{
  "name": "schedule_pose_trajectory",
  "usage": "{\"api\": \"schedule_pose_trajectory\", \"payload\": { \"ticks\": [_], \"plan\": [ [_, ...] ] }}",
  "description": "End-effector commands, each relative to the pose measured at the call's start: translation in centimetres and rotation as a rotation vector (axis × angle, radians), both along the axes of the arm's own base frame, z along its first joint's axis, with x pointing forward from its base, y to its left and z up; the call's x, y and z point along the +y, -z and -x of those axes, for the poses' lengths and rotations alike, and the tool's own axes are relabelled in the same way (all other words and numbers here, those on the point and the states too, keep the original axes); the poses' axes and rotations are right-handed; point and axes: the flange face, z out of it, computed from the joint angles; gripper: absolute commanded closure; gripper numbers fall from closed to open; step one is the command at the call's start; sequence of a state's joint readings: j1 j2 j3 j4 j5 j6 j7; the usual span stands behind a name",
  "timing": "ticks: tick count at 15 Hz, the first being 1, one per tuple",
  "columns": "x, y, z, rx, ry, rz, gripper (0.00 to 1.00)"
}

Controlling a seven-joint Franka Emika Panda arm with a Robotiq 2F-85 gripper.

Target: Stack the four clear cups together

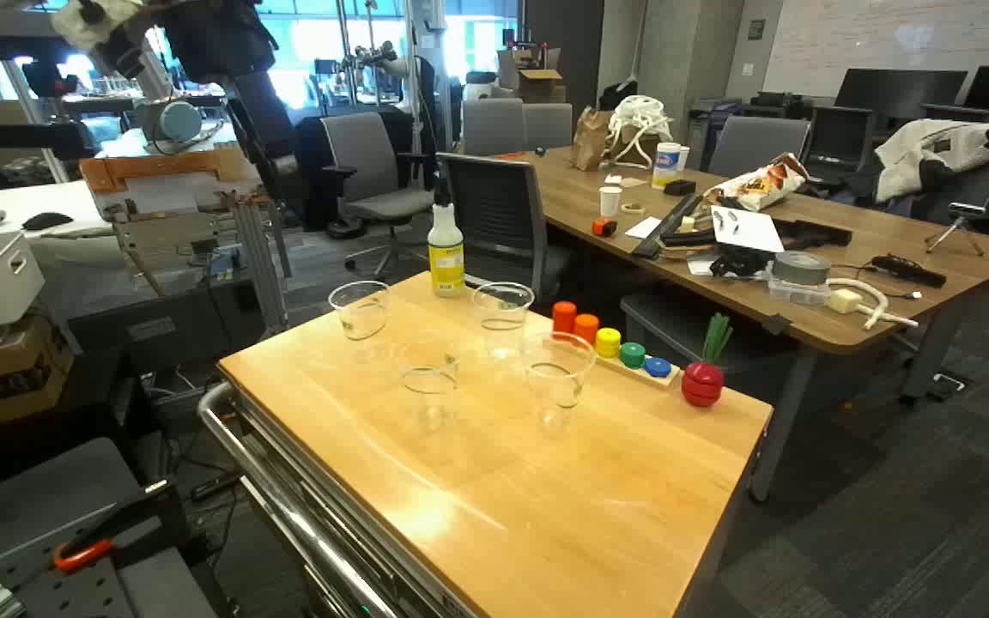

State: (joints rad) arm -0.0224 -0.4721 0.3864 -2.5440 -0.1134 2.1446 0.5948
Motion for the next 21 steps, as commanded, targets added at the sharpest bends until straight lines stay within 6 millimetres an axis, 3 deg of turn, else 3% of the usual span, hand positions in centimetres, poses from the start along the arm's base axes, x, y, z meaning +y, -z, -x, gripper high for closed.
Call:
{"api": "schedule_pose_trajectory", "payload": {
  "ticks": [1,7,9,16,21],
  "plan": [
    [0.0,-0.2,-0.1,-0.003,-0.001,-0.001,0.00],
    [0.2,-0.7,-0.2,-0.013,-0.002,-0.003,0.00],
    [-0.5,-1.0,-1.1,-0.008,0.004,-0.009,0.00],
    [-7.1,-2.0,-7.7,-0.001,0.026,-0.014,0.00],
    [-11.2,0.6,-12.2,0.002,0.046,-0.024,0.00]
  ]
}}
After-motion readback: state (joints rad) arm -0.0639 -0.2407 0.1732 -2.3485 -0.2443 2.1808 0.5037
